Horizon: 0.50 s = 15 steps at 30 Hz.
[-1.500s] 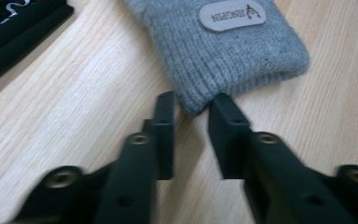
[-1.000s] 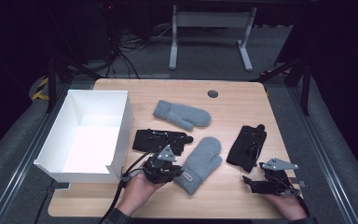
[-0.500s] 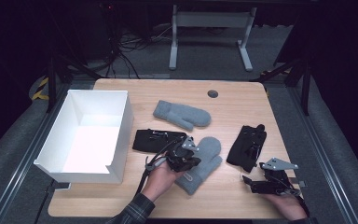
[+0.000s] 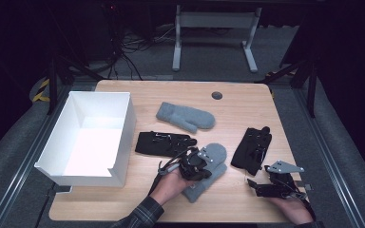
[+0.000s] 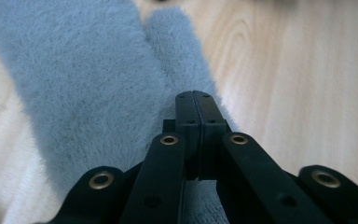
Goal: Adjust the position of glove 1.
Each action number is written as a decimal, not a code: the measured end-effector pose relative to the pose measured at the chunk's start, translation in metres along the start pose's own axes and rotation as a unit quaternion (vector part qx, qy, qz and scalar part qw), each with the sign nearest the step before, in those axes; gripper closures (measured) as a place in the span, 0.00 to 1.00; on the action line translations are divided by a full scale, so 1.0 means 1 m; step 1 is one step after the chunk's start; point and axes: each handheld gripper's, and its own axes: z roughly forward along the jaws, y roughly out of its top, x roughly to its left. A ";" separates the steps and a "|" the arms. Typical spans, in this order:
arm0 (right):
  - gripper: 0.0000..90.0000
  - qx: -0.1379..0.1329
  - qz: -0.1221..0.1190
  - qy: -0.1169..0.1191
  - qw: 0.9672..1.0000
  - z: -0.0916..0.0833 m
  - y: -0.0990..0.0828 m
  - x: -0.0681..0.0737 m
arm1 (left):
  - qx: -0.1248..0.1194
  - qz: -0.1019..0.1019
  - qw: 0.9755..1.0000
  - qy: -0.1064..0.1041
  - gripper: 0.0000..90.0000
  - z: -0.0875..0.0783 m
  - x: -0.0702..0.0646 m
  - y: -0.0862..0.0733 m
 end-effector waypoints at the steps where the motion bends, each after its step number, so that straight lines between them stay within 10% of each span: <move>1: 0.12 0.000 0.000 0.000 1.000 0.000 0.000 0.000 | 0.005 0.004 1.000 -0.006 1.00 -0.001 -0.001 -0.001; 15: 0.12 0.000 0.000 0.000 1.000 0.000 0.000 0.000 | 0.013 0.036 0.999 -0.019 1.00 -0.032 -0.022 -0.029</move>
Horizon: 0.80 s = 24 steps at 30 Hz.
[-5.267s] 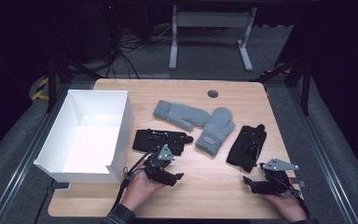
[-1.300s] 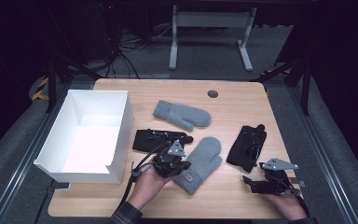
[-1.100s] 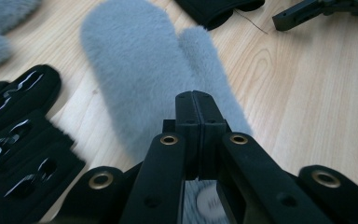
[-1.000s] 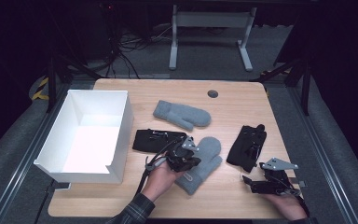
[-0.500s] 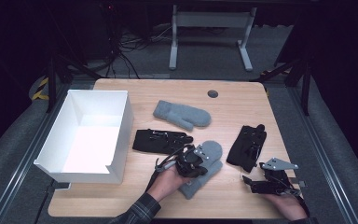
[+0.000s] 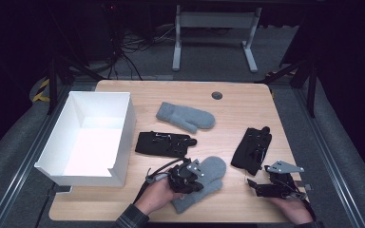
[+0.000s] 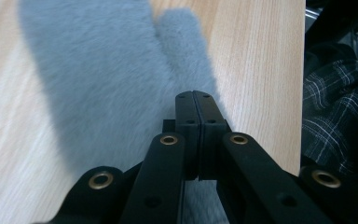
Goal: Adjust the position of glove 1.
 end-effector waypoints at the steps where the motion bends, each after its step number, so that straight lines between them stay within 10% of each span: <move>1: 0.12 0.000 0.000 0.000 1.000 0.000 0.000 0.000 | 0.001 -0.004 1.000 0.003 1.00 -0.004 0.000 -0.002; 17: 0.12 0.000 0.000 0.000 1.000 0.000 0.000 0.000 | 0.001 -0.038 0.996 0.081 1.00 -0.019 0.020 -0.028; 24: 0.12 0.000 0.000 0.000 1.000 0.000 0.000 0.000 | -0.016 -0.043 0.996 0.078 0.97 -0.023 0.023 -0.027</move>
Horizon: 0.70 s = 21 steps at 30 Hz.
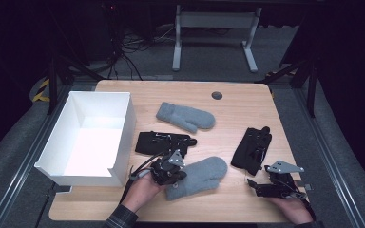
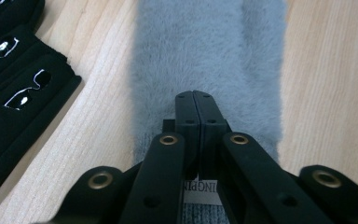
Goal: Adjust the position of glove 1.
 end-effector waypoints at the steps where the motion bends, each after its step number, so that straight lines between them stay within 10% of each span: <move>1: 0.12 0.000 0.000 0.000 1.000 0.000 0.000 0.000 | -0.004 -0.002 1.000 0.000 0.96 -0.002 0.001 0.001; 21: 0.12 0.000 -0.002 0.001 1.000 0.000 0.000 0.000 | -0.058 -0.048 0.996 0.049 0.78 0.003 0.041 0.035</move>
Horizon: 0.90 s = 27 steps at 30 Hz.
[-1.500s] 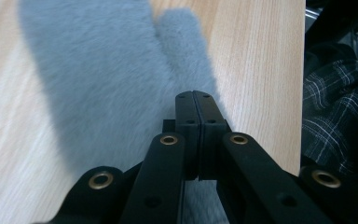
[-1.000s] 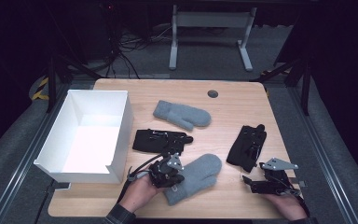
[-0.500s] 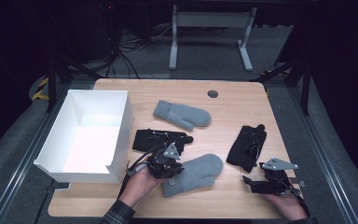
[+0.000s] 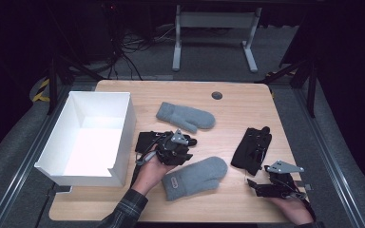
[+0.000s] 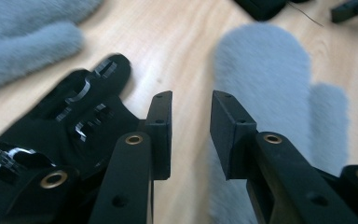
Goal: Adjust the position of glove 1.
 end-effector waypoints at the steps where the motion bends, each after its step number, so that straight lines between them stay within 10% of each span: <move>1: 0.12 0.000 0.000 0.000 1.000 0.000 0.000 0.000 | -0.003 -0.005 1.000 0.002 0.78 0.001 0.003 0.001; 18: 0.12 0.000 -0.004 0.004 1.000 0.001 0.001 0.000 | -0.006 -0.056 0.997 0.050 0.77 0.020 0.056 0.021; 27: 0.12 0.000 -0.006 0.006 1.000 0.002 0.002 0.000 | -0.002 -0.046 0.997 0.067 0.77 0.031 0.075 0.037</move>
